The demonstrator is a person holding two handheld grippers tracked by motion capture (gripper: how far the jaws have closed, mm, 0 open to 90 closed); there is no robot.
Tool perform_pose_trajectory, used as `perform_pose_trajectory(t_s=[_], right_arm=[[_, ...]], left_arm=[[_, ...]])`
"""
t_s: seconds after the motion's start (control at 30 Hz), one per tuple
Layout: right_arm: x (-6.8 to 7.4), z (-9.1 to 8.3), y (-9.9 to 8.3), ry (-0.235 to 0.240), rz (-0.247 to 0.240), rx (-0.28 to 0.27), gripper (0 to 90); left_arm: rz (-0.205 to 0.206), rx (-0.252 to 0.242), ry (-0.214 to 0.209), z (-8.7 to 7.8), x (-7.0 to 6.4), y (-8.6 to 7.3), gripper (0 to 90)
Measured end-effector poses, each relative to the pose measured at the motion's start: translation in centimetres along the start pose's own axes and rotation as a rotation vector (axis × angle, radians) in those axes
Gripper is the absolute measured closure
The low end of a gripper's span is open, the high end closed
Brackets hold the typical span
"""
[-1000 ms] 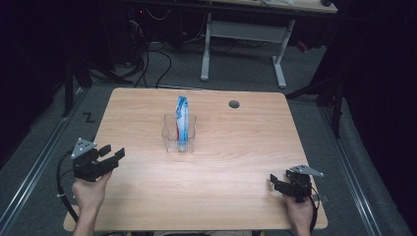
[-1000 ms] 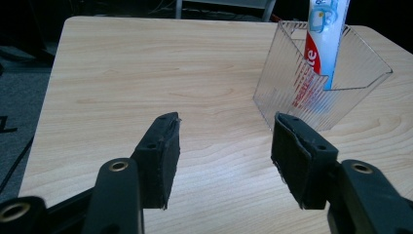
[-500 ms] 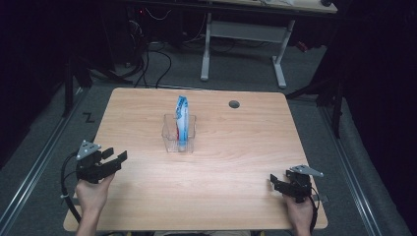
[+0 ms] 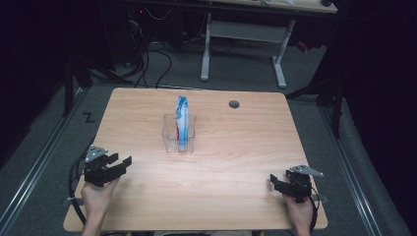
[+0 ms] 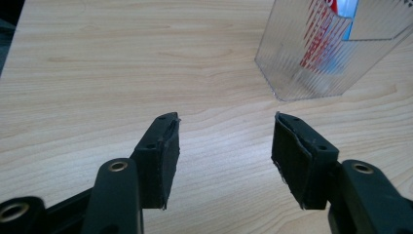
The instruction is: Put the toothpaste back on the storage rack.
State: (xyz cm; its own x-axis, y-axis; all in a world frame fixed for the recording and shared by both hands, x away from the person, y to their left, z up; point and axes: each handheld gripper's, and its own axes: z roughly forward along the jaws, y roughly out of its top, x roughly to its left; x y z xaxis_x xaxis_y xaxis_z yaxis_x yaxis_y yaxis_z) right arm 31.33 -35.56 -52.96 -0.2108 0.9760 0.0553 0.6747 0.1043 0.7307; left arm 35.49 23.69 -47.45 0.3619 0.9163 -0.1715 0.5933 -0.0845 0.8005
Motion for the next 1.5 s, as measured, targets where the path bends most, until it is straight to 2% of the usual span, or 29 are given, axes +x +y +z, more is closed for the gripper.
perform_pose_trajectory(t_s=[0.2, 1.0, 1.5], right_arm=[[0.0, 0.0, 0.0, 0.0, 0.001, 0.001, 29.1], [0.0, 0.0, 0.0, 0.002, 0.003, -0.001, 29.1], [0.0, 0.0, 0.0, 0.004, 0.002, -0.004, 29.1]], left_arm=[[0.021, 0.029, 0.007, 0.9, -0.5, -0.5, 43.7], [0.061, 0.114, 0.019, 3.6, -1.5, -2.2, 43.6], [0.085, 0.132, 0.031, 5.0, -2.2, -2.8, 43.8]])
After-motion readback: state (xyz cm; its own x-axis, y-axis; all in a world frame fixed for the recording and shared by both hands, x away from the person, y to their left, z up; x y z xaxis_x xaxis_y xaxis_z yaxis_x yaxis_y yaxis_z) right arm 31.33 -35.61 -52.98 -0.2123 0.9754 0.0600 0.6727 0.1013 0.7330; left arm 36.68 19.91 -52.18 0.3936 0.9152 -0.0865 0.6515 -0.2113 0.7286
